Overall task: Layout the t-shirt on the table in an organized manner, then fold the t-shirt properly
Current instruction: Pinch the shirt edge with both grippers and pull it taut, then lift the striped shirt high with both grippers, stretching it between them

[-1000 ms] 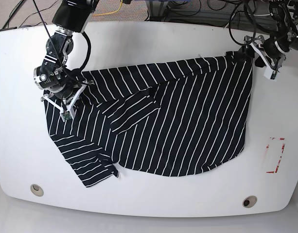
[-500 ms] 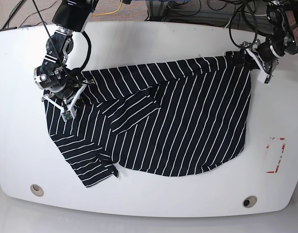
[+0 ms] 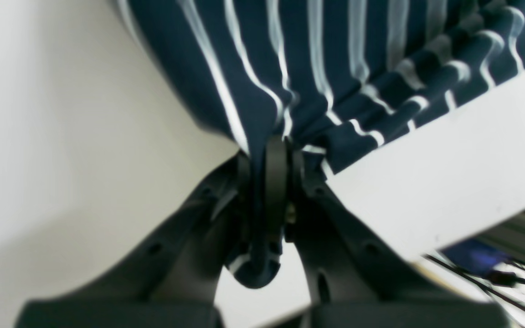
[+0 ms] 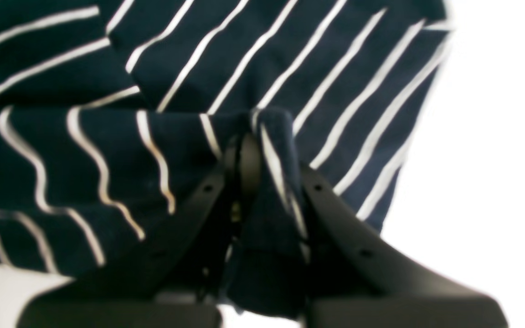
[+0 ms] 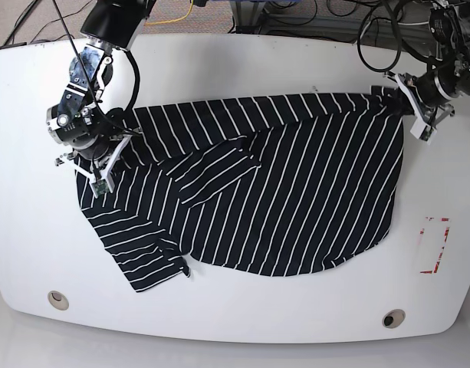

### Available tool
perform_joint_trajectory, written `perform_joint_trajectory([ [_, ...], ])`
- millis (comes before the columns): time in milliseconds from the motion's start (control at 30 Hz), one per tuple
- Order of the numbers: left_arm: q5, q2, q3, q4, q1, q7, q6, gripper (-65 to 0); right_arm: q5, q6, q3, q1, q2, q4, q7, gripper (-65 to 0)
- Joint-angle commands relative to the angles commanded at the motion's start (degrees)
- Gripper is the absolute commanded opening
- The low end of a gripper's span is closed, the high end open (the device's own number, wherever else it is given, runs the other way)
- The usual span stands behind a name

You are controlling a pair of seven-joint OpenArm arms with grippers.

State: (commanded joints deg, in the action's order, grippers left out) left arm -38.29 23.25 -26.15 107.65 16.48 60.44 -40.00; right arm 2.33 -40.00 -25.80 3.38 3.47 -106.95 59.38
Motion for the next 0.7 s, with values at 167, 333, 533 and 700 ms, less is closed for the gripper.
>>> perform_joint_trajectory([
  [167,-0.09,2.11,0.0,1.05,-7.56,7.38,1.45,-64.2,0.0,0.0,0.09,0.7,0.0,-3.69,2.37,-64.7],
  [333,-0.09,2.55,0.0,1.32,-15.3,13.63,1.63,-64.2,0.0,0.0,0.09,0.88,0.18,-6.95,4.92,-64.7],
  [533,-0.09,2.55,0.0,1.32,-21.19,16.09,1.8,-64.2,0.0,0.0,0.09,2.37,0.18,-8.18,5.89,-64.7],
  [700,0.0,2.11,1.41,0.97,-26.9,16.09,1.98,-64.2,0.0,0.0,0.18,7.12,0.35,-7.91,5.89,-64.7],
])
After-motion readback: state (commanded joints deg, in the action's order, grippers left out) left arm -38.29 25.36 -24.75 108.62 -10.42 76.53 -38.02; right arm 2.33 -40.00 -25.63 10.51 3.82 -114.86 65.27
